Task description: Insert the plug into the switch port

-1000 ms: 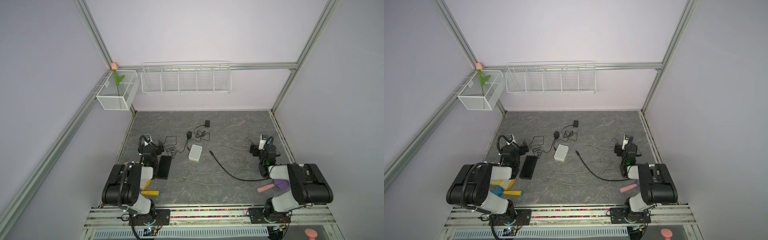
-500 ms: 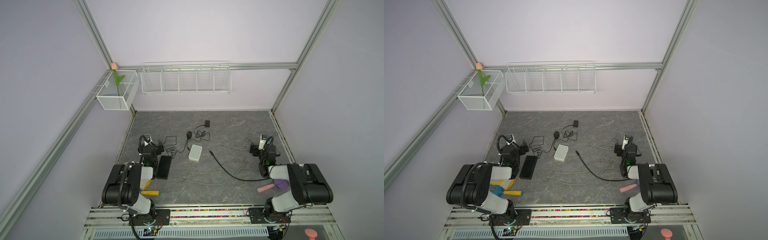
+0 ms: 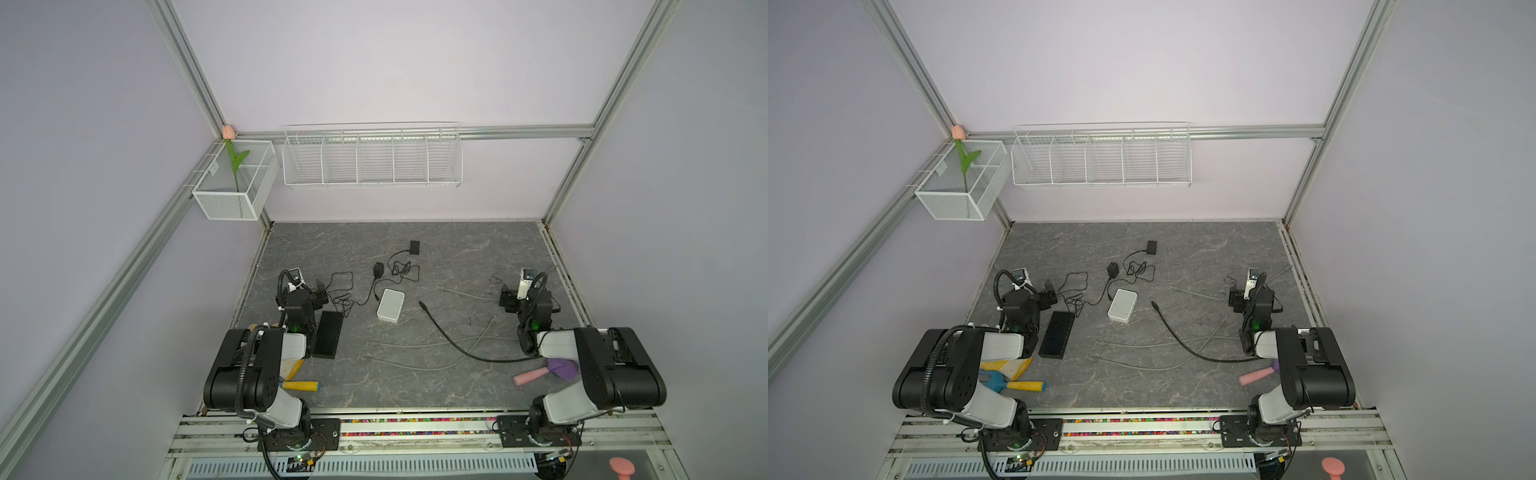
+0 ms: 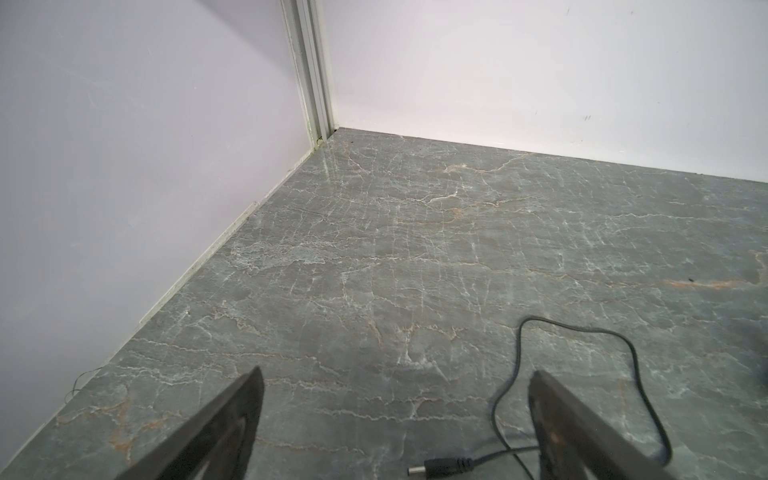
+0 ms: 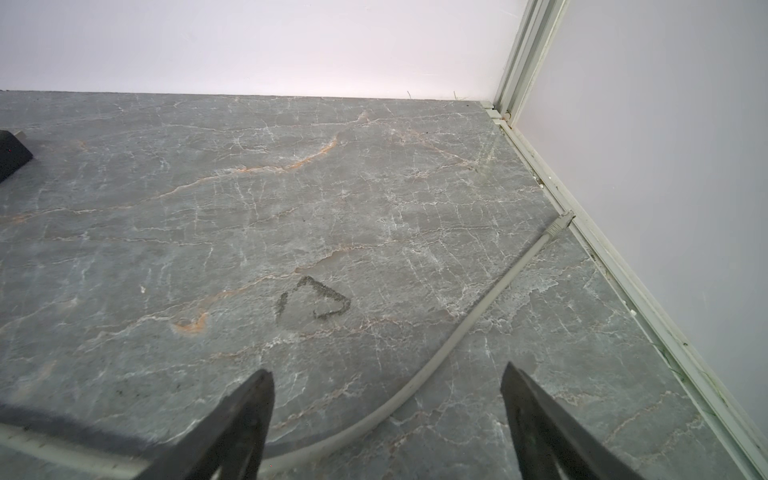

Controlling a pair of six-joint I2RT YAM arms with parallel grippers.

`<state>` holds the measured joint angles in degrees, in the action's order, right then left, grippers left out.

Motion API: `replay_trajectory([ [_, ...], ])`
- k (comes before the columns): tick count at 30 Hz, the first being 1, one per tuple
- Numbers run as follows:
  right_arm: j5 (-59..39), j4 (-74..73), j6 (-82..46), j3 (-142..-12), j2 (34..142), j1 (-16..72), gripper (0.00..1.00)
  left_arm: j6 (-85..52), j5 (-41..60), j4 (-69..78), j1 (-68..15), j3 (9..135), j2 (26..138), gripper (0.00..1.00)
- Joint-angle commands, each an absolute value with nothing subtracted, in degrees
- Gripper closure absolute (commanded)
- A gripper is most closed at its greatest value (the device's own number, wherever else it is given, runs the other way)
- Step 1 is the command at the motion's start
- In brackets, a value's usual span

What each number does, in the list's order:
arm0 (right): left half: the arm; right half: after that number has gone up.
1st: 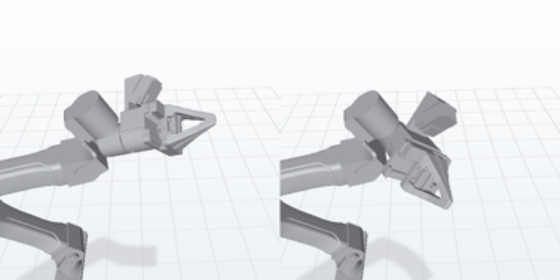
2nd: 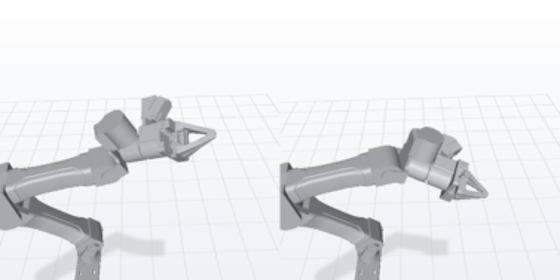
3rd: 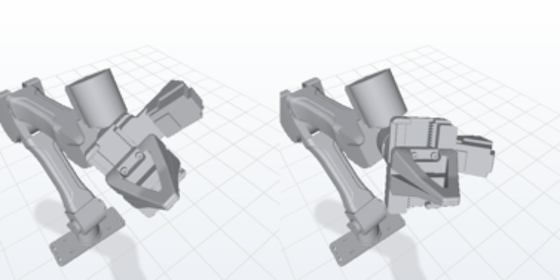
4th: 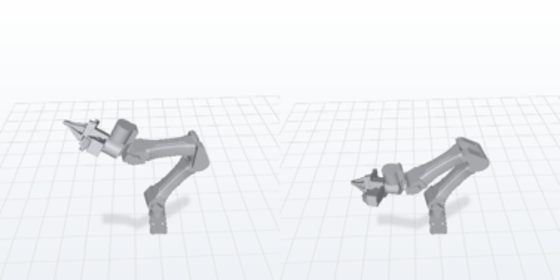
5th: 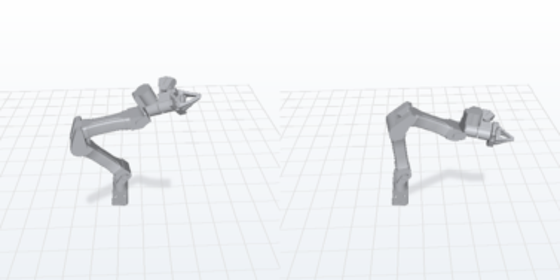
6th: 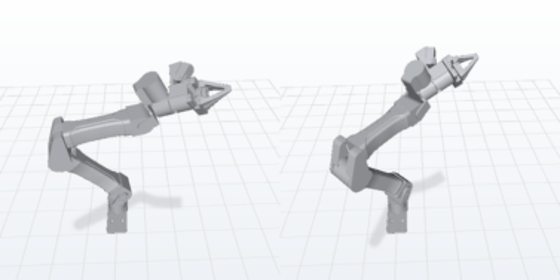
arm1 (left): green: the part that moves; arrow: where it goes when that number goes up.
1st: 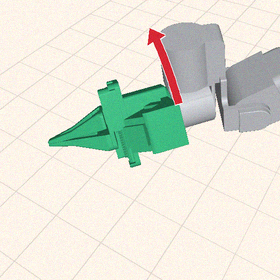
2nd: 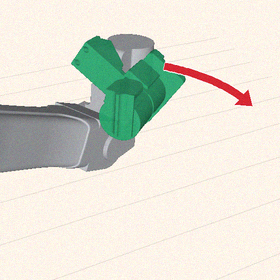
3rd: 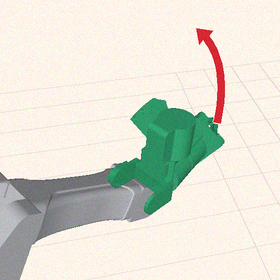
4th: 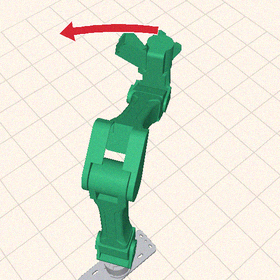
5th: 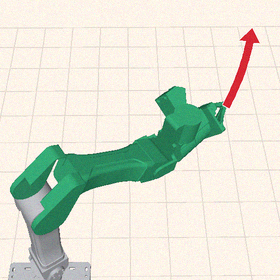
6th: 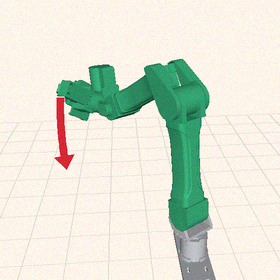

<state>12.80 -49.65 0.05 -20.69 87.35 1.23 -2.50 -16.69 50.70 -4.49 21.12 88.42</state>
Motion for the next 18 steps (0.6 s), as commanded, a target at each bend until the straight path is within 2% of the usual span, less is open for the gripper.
replay_trajectory([
  [1, 12.83, -51.50, 0.88, -21.36, 87.98, 1.49, 0.11, -1.63, -17.07, 52.12, -4.05, 22.44, 88.94, 0.01],
  [14, 12.59, -53.61, 1.55, -20.72, 86.75, 1.56, 0.11, -1.59, -17.08, 50.39, -3.91, 22.96, 88.02, 0.01],
  [16, 9.13, -39.78, 3.89, -23.88, 77.67, 2.80, 0.11, -0.48, -23.83, 41.74, -6.72, 24.74, 80.62, 0.01],
  [18, 6.26, -28.21, 4.81, -28.55, 70.62, 4.07, 0.11, 0.18, -24.07, 26.89, -7.91, 29.47, 70.11, 0.01],
])
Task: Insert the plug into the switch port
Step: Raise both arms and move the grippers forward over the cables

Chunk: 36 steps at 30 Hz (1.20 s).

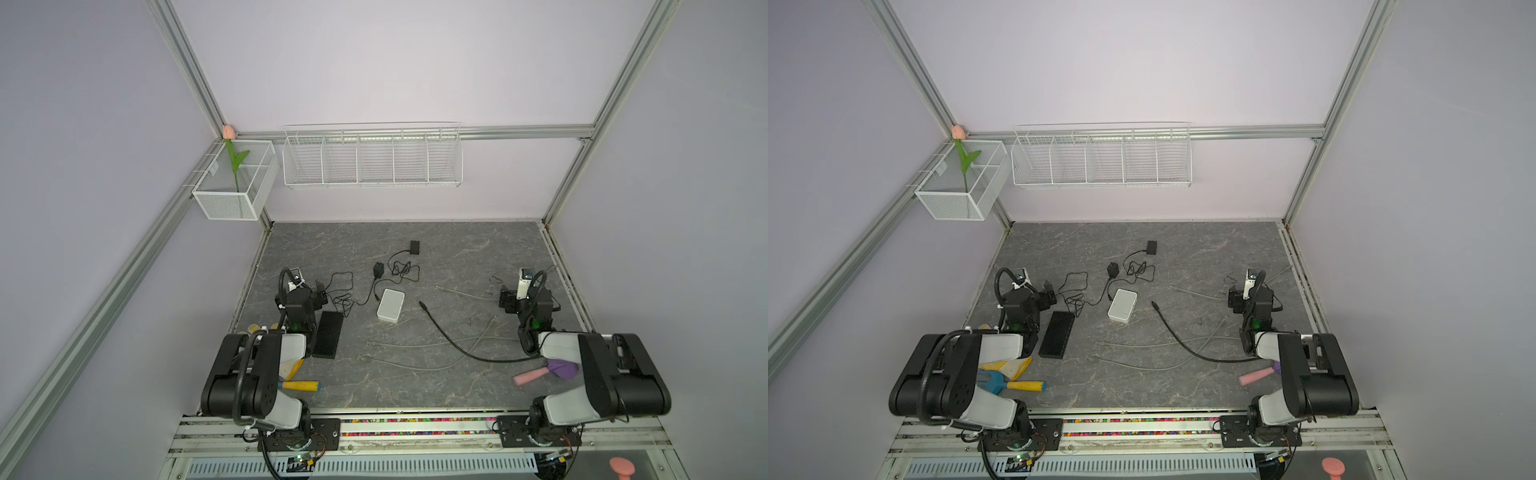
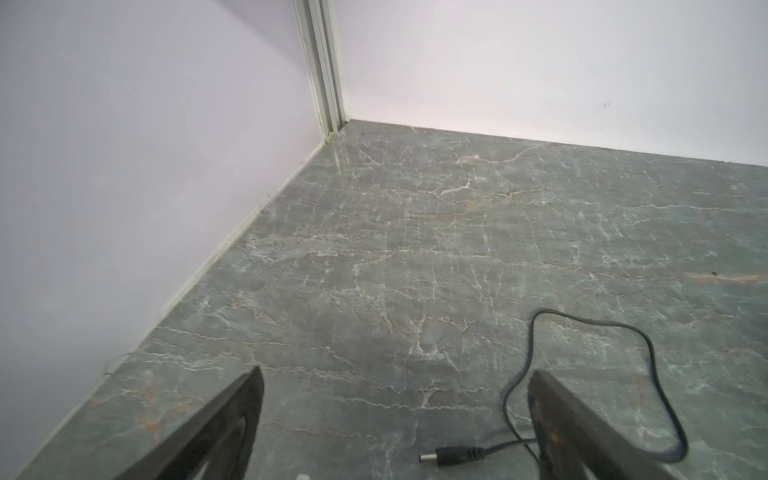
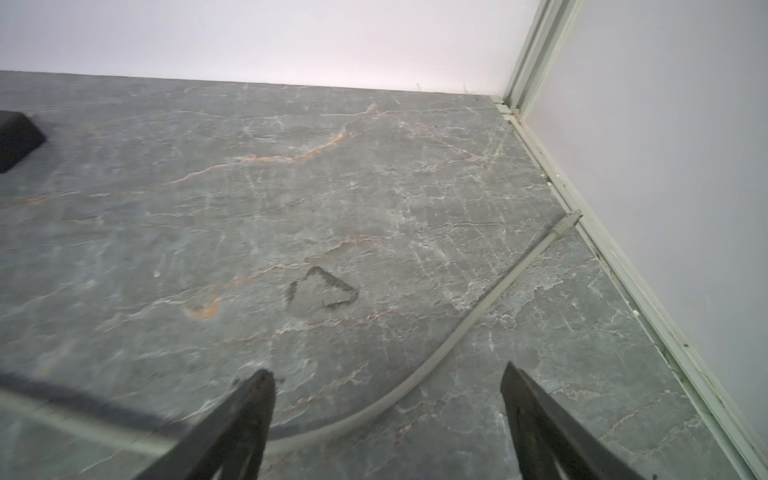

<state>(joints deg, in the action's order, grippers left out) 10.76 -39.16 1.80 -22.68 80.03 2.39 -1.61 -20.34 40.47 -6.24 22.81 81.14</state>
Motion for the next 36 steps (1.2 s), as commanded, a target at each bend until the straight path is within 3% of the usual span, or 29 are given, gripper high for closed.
replay_trajectory([
  [1, 5.06, -24.46, 5.32, -30.99, 68.58, 4.61, 0.11, -0.98, -24.34, 22.90, -7.87, 31.42, 67.23, 0.01],
  [4, 2.97, -8.34, 4.75, -43.24, 68.15, 5.57, 0.11, -6.04, -27.73, 6.63, -7.36, 41.33, 66.35, 0.01],
  [7, 6.91, 15.89, 5.16, -63.65, 76.53, 5.47, 0.11, -9.23, -26.50, -14.16, -7.16, 54.93, 73.35, 0.01],
  [9, 19.52, 27.91, -14.86, -74.08, 83.63, 4.45, 0.11, -13.13, -24.97, -24.21, -7.12, 61.85, 78.65, 0.00],
  [10, 17.27, 34.77, -20.20, -78.37, 86.36, 2.96, 0.11, -14.02, -23.33, -27.45, -7.14, 64.44, 80.53, 0.01],
  [11, 7.13, 36.97, -20.45, -80.82, 88.96, 0.94, 0.11, -14.75, -21.68, -29.87, -7.12, 66.57, 82.48, 0.01],
  [12, 0.65, 36.89, -21.33, -81.23, 90.61, 0.07, 0.11, -15.65, -19.62, -32.43, -7.04, 68.58, 84.28, 0.01],
  [20, -8.93, 27.36, -21.74, -71.32, 86.70, 4.80, 0.08, -15.55, -0.54, -50.28, -5.74, 80.02, 96.31, 0.17],
  [23, -12.03, 25.66, -16.43, -69.53, 86.16, 8.42, 0.11, -14.23, 2.97, -51.66, -5.74, 81.00, 98.61, 0.19],
  [28, -13.69, 22.05, -12.44, -66.31, 84.33, 12.82, 0.09, -11.84, 7.52, -54.88, -5.95, 86.08, 104.24, 0.25],
  [30, -14.58, 20.78, -12.95, -65.31, 83.71, 13.36, 0.05, -11.22, 8.62, -57.71, -5.89, 88.69, 107.39, 0.33],
  [32, -16.32, 22.27, -13.22, -66.45, 84.16, 13.36, 0.04, -10.69, 9.86, -60.19, -6.22, 91.16, 109.82, 0.38],
  [34, -21.13, 28.83, -12.35, -71.40, 86.53, 13.27, 0.11, -10.82, 9.26, -62.05, -7.13, 93.32, 110.80, 0.38],
  [36, -24.64, 36.34, -11.75, -77.98, 89.79, 13.59, 0.11, -9.44, 8.62, -62.35, -8.39, 95.20, 110.76, 0.38],
])
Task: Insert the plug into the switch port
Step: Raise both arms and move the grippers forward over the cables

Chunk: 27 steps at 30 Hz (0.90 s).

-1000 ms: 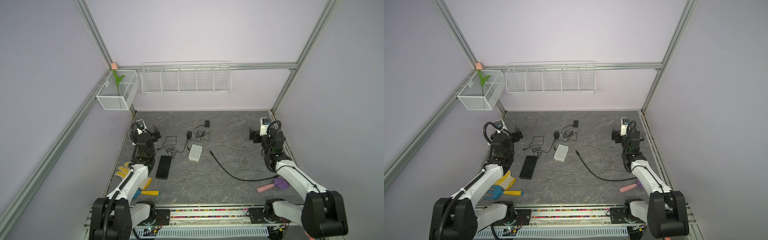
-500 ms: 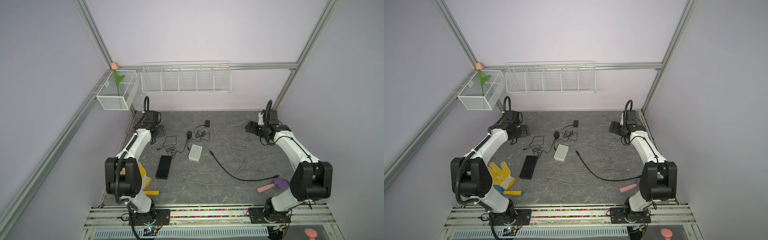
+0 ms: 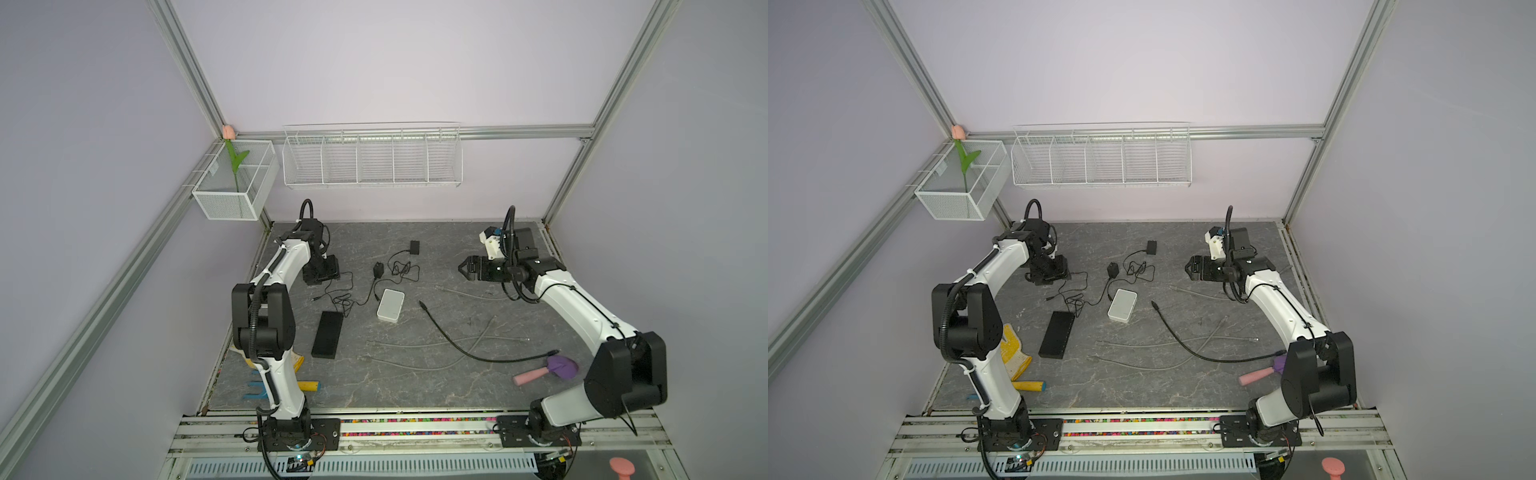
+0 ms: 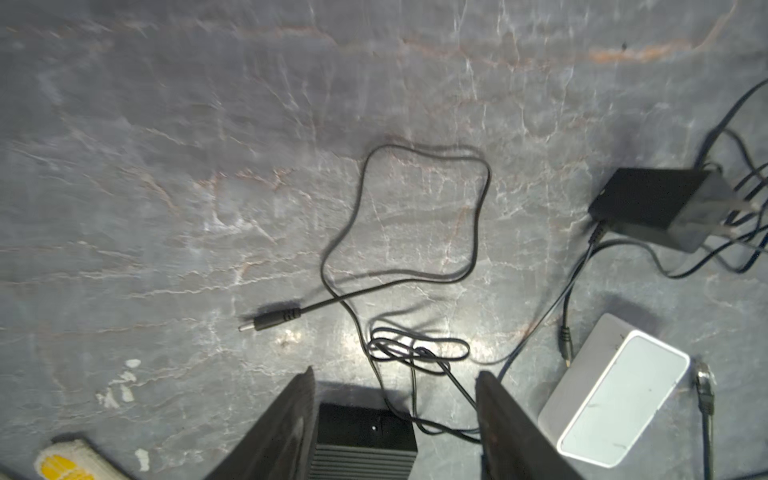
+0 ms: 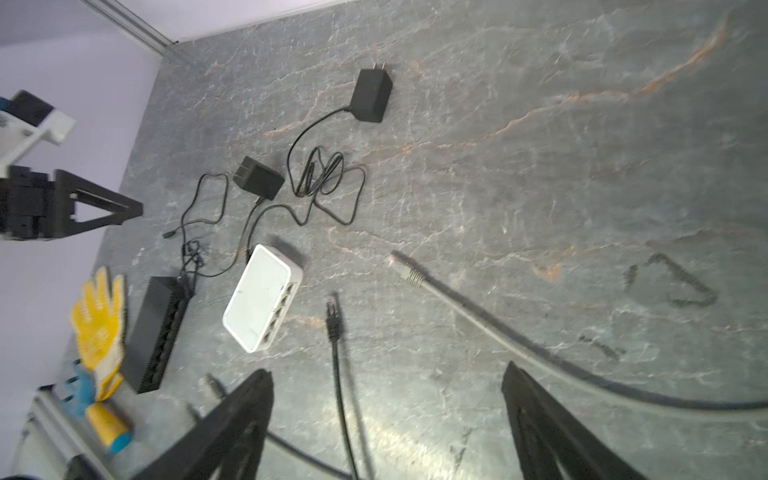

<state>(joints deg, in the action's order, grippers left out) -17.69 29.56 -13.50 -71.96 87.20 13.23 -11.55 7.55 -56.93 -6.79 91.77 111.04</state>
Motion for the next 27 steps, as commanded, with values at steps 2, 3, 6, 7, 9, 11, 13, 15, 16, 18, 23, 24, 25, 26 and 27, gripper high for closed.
replay_trajectory([
  [2, -24.08, 36.47, -13.01, -78.88, 89.67, 13.86, 0.11, -9.90, 6.88, -60.56, -9.28, 95.92, 110.66, 0.38],
  [3, -22.58, 34.79, -14.28, -77.55, 88.59, 14.23, 0.11, -11.15, 6.53, -59.80, -9.53, 96.06, 110.58, 0.39],
  [6, -18.69, 31.23, -17.23, -73.91, 86.52, 15.82, 0.11, -13.64, 6.99, -55.06, -11.72, 93.27, 108.02, 0.42],
  [7, -17.46, 31.34, -17.78, -73.76, 86.55, 16.56, 0.12, -13.73, 6.61, -53.34, -12.74, 92.12, 106.84, 0.42],
  [9, -16.31, 30.72, -18.90, -73.02, 85.60, 18.43, 0.12, -13.99, 4.86, -50.26, -14.84, 90.19, 104.25, 0.42],
  [11, -15.06, 28.23, -20.51, -70.16, 82.41, 20.58, 0.11, -15.44, 4.22, -48.84, -15.20, 88.47, 102.55, 0.42],
  [13, -14.10, 24.78, -21.94, -65.66, 77.25, 22.56, 0.11, -16.07, 5.01, -48.07, -15.20, 86.87, 101.16, 0.42],
  [15, -13.68, 22.09, -23.47, -60.47, 70.64, 24.11, 0.11, -15.84, 5.71, -48.05, -15.16, 85.53, 100.20, 0.42],
  [16, -13.81, 21.53, -23.94, -58.56, 67.62, 24.82, 0.11, -15.82, 5.57, -48.42, -15.17, 84.97, 99.89, 0.42],
  [18, -13.28, 20.65, -24.69, -54.44, 60.90, 26.40, 0.11, -15.02, 5.04, -49.26, -15.18, 83.62, 99.52, 0.42],
  [23, -14.97, 21.31, -23.43, -48.47, 51.61, 27.32, 0.05, -12.57, 3.42, -48.12, -13.54, 81.51, 99.12, 0.43],
  [24, -15.68, 21.57, -23.31, -47.77, 50.81, 27.33, 0.01, -12.65, 4.40, -48.45, -12.58, 82.10, 99.82, 0.43],
  [25, -16.34, 21.62, -23.29, -47.20, 50.43, 27.38, 0.01, -12.78, 5.05, -48.87, -12.02, 82.83, 100.61, 0.44],
  [26, -17.00, 21.70, -23.50, -46.59, 50.20, 27.44, 0.03, -12.66, 5.16, -49.31, -11.71, 83.65, 101.74, 0.44],
  [27, -17.43, 21.71, -23.70, -45.97, 50.05, 27.57, 0.04, -12.41, 4.53, -49.84, -11.60, 84.54, 103.01, 0.44],
])
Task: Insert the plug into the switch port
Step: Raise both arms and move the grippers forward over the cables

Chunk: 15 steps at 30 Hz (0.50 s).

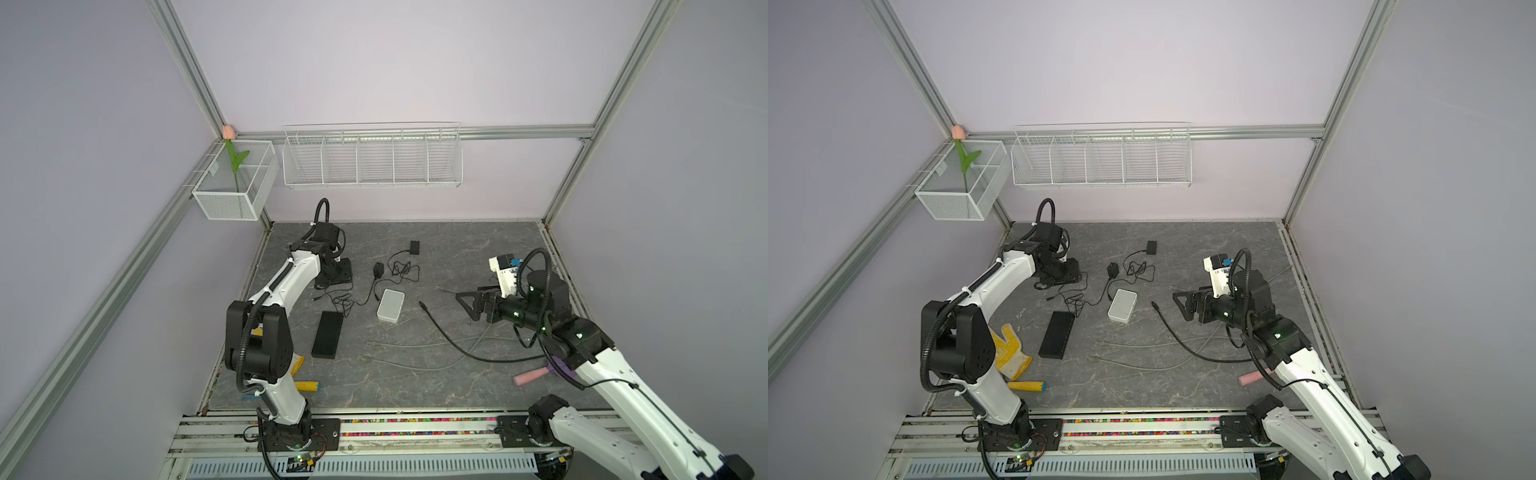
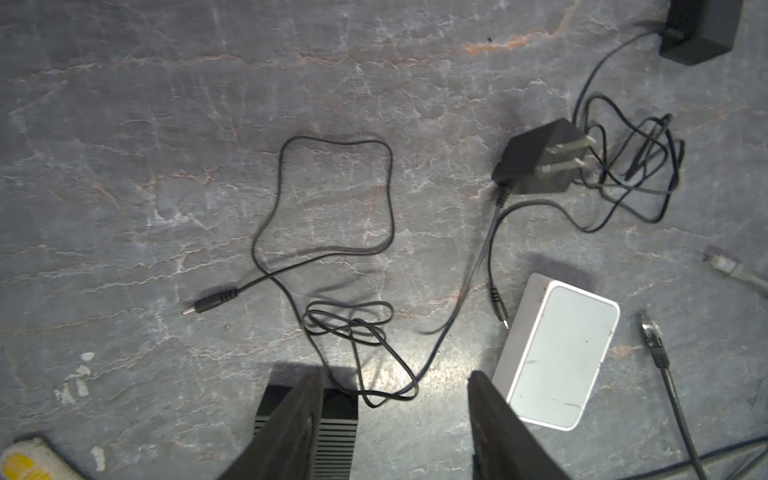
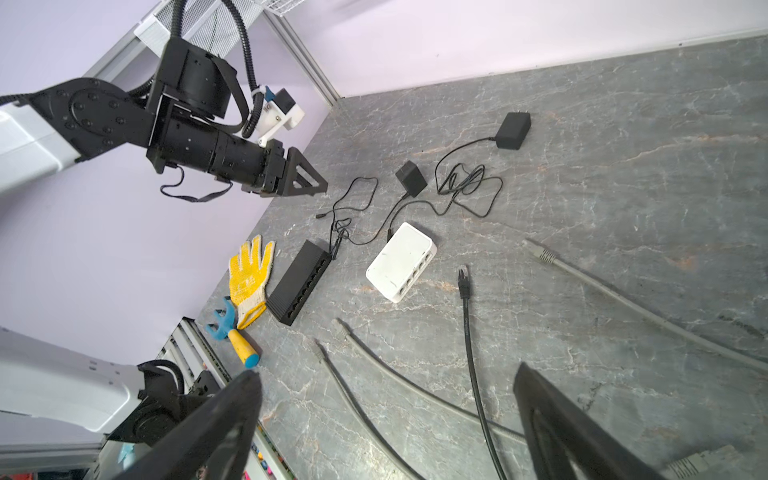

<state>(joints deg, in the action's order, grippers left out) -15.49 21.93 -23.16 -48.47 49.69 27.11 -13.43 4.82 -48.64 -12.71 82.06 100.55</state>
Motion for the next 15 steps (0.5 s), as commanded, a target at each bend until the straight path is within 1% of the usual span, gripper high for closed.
replay_trajectory([
  [1, -17.62, 21.62, -23.90, -45.60, 50.01, 27.68, 0.05, -12.27, 4.23, -50.16, -11.60, 85.33, 104.01, 0.44],
  [8, -16.67, 20.84, -23.38, -43.35, 49.49, 29.15, 0.13, -10.91, 4.05, -51.86, -11.51, 89.78, 111.01, 0.49],
  [10, -16.39, 20.43, -23.17, -43.19, 49.74, 29.50, 0.17, -10.84, 3.29, -51.98, -11.36, 90.48, 112.21, 0.51],
  [13, -16.15, 19.78, -22.35, -43.31, 50.74, 30.43, 0.22, -11.58, 3.40, -52.67, -11.25, 91.70, 113.71, 0.57],
  [15, -16.35, 19.56, -21.90, -43.68, 51.77, 31.15, 0.23, -11.91, 3.52, -52.43, -11.25, 91.63, 114.07, 0.57],
])
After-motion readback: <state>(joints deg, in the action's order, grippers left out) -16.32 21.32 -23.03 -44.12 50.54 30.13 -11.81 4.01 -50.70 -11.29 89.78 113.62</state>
